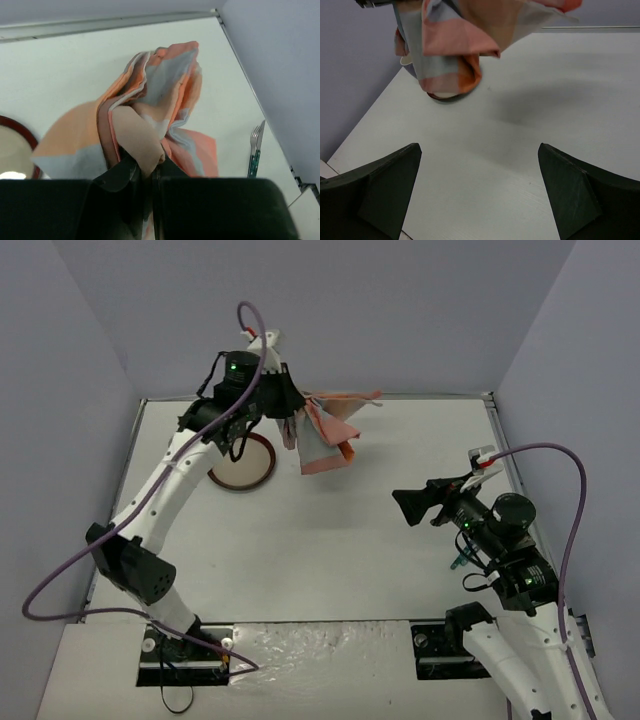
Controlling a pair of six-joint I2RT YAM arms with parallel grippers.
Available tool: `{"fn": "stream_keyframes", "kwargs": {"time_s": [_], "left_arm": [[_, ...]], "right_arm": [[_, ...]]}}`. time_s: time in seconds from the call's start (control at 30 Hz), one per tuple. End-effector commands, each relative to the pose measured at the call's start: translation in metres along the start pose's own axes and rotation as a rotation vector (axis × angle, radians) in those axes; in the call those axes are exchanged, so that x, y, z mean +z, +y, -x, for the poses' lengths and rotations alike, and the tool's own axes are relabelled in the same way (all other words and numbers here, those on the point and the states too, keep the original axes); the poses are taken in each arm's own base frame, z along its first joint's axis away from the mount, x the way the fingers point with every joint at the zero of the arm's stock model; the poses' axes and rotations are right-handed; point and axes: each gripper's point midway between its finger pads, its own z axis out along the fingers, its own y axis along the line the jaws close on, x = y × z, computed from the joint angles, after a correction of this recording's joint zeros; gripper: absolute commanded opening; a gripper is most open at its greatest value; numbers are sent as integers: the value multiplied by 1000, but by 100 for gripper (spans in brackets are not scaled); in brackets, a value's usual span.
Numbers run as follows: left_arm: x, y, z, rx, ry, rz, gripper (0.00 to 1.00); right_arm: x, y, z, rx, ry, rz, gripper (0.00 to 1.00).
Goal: Set the dinner table for one person
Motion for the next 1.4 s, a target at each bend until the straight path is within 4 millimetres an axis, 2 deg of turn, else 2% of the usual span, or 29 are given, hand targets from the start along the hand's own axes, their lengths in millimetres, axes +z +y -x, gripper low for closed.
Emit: {"fn": "stream_keyframes", "kwargs": {"time_s": [0.0, 0.07, 0.13, 0.23, 0.3, 0.33, 0.37, 0.43, 0.5, 0.6, 0.63, 0.73, 0.8, 0.9, 1.03, 1.17, 1.37], "left_arm": [[-14, -68, 12, 92, -113, -175, 0], [-5, -69, -23, 97, -65, -189, 1], [0, -64, -70, 92, 1, -182, 6], [-2, -38, -123, 36, 70, -117, 14], [-6, -19, -156, 23, 124, -71, 30], [-9, -10, -168, 22, 146, -48, 32], [-15, -1, -179, 21, 167, -17, 48], [-26, 11, -188, 28, 185, 29, 58], [-40, 24, -193, 35, 191, 78, 73], [-59, 36, -185, 27, 143, 145, 90], [-64, 41, -186, 23, 138, 166, 93], [-75, 54, -199, 17, 150, 206, 94], [-79, 57, -206, 9, 165, 213, 94], [-84, 70, -244, -28, 236, 229, 94], [-86, 77, -276, -118, 252, 226, 93], [-87, 87, -298, -153, 252, 231, 92], [-90, 101, -324, -128, 291, 246, 90]], "right_arm": [[-12, -1, 33, -44, -99, -53, 100], [-13, -3, 32, -44, -98, -69, 100], [-12, -7, 27, -33, -84, -85, 100], [-7, -11, 13, -15, -41, -87, 100], [-3, -16, 3, -2, -12, -97, 100], [-1, -18, -2, 7, 1, -102, 100], [2, -22, -8, 21, 18, -115, 100], [9, -29, -17, 57, 53, -144, 100], [18, -41, -30, 109, 98, -201, 100], [32, -64, -52, 156, 169, -296, 100], [36, -72, -61, 168, 199, -331, 100], [50, -93, -88, 199, 297, -417, 100], [54, -99, -98, 206, 336, -437, 100], [61, -117, -130, 229, 436, -509, 100], [54, -138, -161, 233, 486, -604, 99], [52, -149, -170, 232, 485, -634, 95], [58, -150, -171, 232, 490, -614, 95]]}}
